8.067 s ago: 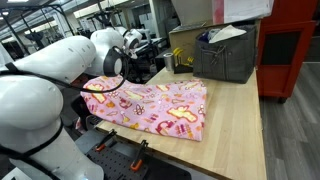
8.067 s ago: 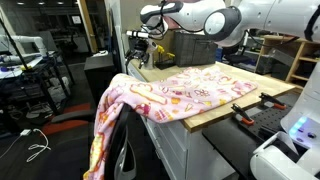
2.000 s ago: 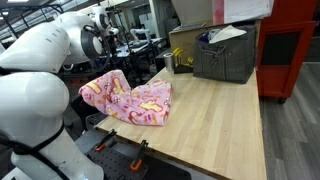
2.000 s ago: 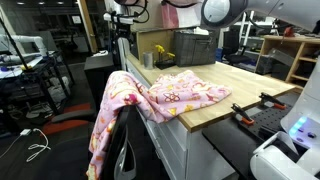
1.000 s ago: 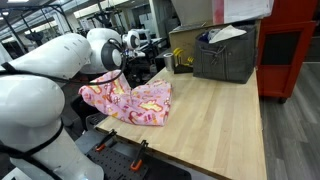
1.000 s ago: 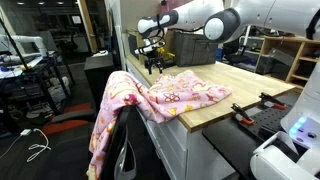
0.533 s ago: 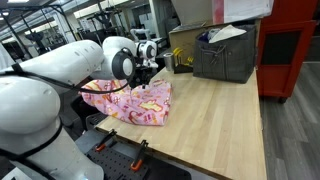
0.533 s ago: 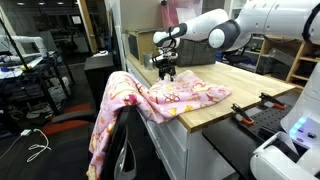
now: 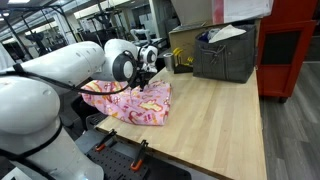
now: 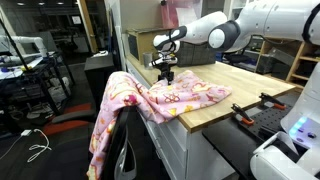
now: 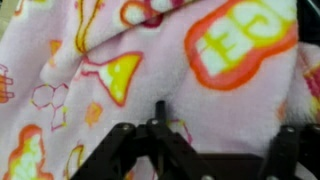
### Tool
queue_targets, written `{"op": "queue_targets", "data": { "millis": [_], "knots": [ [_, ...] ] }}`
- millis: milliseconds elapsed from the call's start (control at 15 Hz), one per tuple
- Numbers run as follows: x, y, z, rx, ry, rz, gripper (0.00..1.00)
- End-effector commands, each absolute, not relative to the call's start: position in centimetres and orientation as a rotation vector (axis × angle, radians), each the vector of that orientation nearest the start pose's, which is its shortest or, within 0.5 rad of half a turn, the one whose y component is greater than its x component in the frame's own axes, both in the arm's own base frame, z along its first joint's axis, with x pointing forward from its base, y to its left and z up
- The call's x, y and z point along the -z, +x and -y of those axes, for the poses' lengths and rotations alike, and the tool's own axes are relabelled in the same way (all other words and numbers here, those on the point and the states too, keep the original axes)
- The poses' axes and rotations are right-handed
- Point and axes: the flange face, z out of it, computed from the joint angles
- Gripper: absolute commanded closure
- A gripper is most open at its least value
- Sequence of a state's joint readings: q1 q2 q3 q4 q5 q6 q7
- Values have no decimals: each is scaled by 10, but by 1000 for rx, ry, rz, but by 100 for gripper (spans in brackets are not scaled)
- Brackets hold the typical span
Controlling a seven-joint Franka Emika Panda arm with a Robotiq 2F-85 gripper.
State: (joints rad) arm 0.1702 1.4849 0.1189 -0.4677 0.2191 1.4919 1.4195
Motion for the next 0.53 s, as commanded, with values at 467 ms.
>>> {"op": "queue_targets", "data": {
  "millis": [467],
  "knots": [
    [-98,680,-286,-1185,-2553,-1348,100]
  ]
}}
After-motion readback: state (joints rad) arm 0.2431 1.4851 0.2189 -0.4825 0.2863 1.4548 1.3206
